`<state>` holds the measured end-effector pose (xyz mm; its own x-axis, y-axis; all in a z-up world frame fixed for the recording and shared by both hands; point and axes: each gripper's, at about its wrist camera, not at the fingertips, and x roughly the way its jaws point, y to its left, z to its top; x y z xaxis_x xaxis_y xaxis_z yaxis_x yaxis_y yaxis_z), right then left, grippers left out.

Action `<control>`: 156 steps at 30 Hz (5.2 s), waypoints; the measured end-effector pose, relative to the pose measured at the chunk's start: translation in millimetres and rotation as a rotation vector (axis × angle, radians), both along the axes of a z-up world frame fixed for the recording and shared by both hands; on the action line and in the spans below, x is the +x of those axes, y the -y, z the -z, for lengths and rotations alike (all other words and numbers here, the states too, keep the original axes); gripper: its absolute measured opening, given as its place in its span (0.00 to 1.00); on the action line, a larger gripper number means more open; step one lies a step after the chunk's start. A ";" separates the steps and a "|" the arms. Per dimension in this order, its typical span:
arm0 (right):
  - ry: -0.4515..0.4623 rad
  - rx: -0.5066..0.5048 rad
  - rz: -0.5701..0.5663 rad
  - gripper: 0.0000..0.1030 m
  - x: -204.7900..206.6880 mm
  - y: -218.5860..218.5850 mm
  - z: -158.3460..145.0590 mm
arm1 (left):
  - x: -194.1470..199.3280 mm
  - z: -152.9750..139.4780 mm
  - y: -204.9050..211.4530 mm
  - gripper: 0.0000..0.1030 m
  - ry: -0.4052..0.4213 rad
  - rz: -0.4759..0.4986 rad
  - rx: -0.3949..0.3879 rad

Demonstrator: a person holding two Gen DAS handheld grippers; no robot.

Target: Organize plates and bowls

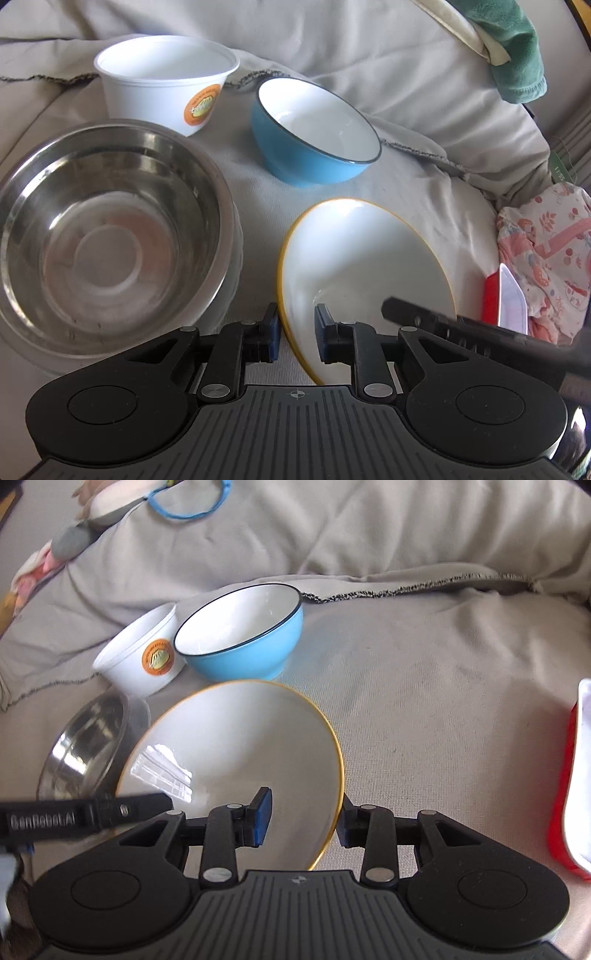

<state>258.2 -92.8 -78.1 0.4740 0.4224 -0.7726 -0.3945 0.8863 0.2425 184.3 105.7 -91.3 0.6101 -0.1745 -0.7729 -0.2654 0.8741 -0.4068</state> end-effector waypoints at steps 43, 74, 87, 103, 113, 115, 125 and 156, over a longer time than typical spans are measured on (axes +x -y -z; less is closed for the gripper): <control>0.107 -0.134 0.056 0.38 -60.5 -13.1 -16.5 | -37.1 15.3 -4.4 0.22 -0.049 0.001 -0.121; 0.005 -0.029 0.023 0.38 -32.8 -14.1 6.5 | -6.2 9.0 12.8 0.25 0.049 0.064 0.061; -0.037 -0.040 -0.029 0.38 -24.4 -0.9 16.3 | -14.0 -4.4 -23.4 0.23 0.073 0.080 -0.046; 0.147 -0.174 0.025 0.83 53.9 -19.6 -53.6 | 106.2 -34.4 -82.8 0.23 0.148 -0.083 -0.038; 0.046 -0.107 -0.027 0.53 118.5 -79.3 -31.8 | 169.0 6.7 -74.6 0.24 0.025 -0.034 0.006; -0.036 -0.085 -0.024 0.39 135.9 -88.3 -17.4 | 171.2 10.0 -70.6 0.25 0.019 -0.026 0.021; -0.067 -0.096 -0.077 0.30 124.4 -76.4 -13.0 | 138.7 4.7 -45.3 0.33 -0.053 0.093 -0.015; 0.007 0.046 -0.029 0.32 66.2 -24.6 -75.0 | 84.4 -76.7 3.4 0.26 0.153 0.198 0.105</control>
<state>324.4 -68.3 -3.1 0.4664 0.4707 -0.7490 -0.4213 0.8627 0.2798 268.6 102.2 -14.6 0.6835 -0.2258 -0.6942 -0.0276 0.9423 -0.3337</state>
